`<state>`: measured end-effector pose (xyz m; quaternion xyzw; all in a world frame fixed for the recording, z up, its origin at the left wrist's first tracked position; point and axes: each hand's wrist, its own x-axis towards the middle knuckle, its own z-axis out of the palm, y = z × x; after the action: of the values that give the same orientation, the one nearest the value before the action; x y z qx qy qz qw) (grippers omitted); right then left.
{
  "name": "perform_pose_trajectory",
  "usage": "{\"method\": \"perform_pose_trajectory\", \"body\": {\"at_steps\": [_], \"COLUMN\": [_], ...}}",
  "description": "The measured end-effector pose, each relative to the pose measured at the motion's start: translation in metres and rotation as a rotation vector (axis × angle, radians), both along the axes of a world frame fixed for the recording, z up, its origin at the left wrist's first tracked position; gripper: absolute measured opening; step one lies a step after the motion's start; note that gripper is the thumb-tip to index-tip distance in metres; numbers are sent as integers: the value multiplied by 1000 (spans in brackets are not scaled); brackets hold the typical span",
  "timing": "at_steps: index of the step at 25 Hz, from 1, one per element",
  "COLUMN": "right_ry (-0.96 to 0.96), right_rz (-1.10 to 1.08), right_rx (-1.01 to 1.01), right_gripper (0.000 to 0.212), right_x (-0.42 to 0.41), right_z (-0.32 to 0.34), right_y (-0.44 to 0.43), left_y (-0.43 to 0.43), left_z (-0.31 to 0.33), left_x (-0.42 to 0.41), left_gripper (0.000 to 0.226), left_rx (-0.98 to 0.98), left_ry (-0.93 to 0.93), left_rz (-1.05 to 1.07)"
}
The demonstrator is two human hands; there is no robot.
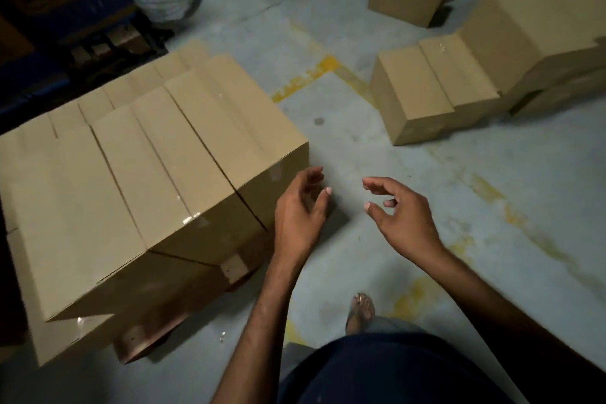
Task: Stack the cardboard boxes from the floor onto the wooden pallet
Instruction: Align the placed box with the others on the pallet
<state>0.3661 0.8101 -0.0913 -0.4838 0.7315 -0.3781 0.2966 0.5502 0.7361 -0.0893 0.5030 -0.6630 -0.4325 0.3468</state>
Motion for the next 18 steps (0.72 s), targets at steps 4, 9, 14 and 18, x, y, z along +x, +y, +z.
{"method": "perform_pose_trajectory", "body": {"at_steps": [4,9,14,18], "right_ry": [-75,-158,-158,-141], "right_rz": [-170,-396,-515,-609], "right_rx": [-60,-132,-147,-197], "right_gripper": [45,44,42,44], "right_x": [-94,-187,-271,-344], "right_z": [17,28,21,30], "right_y": [5,-18,-61,-105], "left_y": [-9,-41,-106,-171], "left_z": [18,33,22,26], "left_x": [-109,-213,-310,-398], "left_gripper": [36,38,33,29], "left_rx": [1,7,42,65], "left_ry": [56,68,120,167], "left_rz": [-88,-213,-304,-381]}}
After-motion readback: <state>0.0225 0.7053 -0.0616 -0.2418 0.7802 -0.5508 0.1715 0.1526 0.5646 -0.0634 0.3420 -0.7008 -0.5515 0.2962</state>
